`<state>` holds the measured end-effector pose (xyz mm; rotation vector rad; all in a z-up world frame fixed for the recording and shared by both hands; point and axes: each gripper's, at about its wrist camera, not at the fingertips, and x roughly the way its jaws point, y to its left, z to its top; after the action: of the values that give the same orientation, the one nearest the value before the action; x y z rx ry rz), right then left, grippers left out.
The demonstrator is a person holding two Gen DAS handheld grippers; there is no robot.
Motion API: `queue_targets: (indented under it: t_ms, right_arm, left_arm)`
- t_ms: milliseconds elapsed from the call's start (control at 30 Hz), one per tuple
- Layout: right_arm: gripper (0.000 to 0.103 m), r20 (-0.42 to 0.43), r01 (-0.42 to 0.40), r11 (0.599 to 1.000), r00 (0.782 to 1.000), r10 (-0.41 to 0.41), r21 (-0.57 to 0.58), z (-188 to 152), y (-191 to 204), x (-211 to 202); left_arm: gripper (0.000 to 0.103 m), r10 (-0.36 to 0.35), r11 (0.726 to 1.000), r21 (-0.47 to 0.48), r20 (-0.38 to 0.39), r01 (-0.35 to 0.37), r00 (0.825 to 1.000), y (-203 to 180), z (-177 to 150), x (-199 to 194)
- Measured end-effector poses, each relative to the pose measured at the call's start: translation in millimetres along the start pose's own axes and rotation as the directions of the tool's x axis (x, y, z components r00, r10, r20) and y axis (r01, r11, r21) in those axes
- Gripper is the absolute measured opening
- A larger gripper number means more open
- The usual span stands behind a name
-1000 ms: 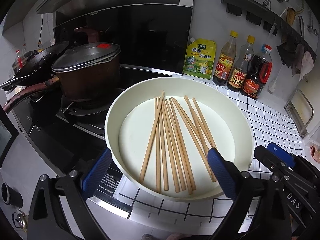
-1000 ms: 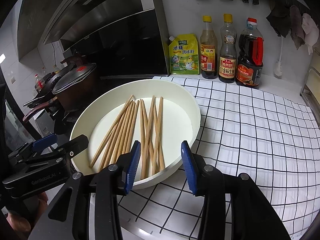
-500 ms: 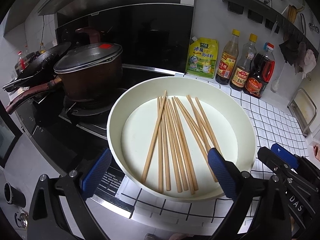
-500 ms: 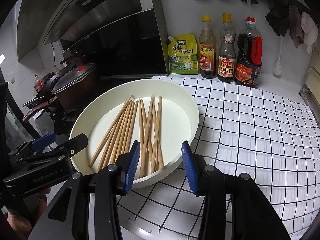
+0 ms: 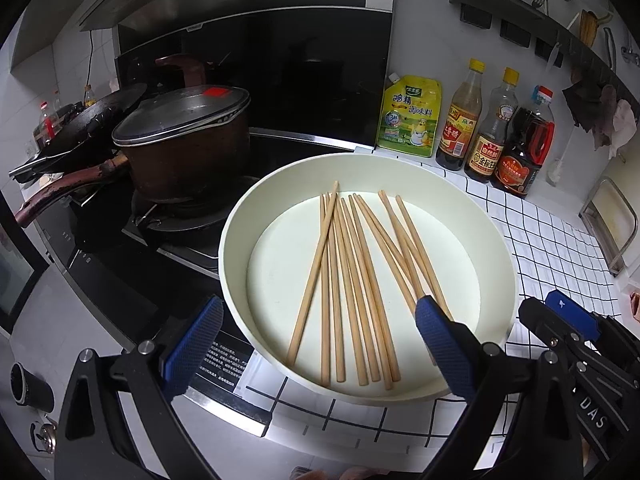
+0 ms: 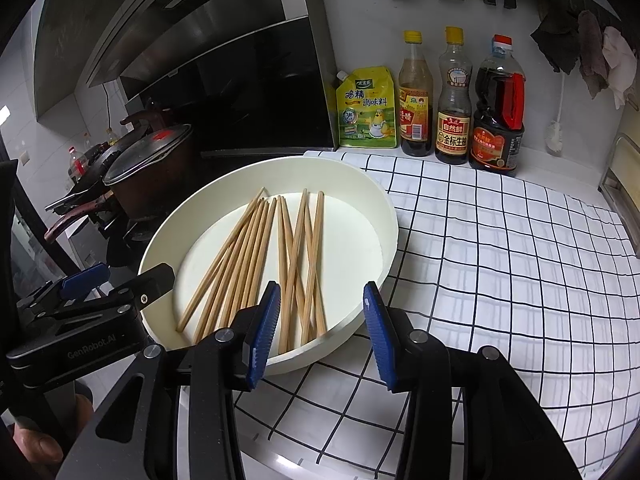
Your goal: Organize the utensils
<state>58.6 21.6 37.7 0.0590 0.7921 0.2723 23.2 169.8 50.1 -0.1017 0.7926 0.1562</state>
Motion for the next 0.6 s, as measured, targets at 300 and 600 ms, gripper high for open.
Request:
queue_targets:
  t_ms: [300,600]
  right_arm:
    - [0.041,-0.001,0.001,1.0,1.0,-0.001,-0.001,-0.4,0.1,0.2]
    - [0.041,-0.001,0.001,1.0,1.0,-0.001,-0.001,-0.2,0.5,-0.1]
  left_arm:
    - [0.095,-0.001,1.0,-0.006,-0.006,0.001,1.0,-0.2,0.4,0.6]
    - [0.095,-0.006,1.0,-0.007,-0.008,0.006,1.0,-2.3,-0.9,1.1]
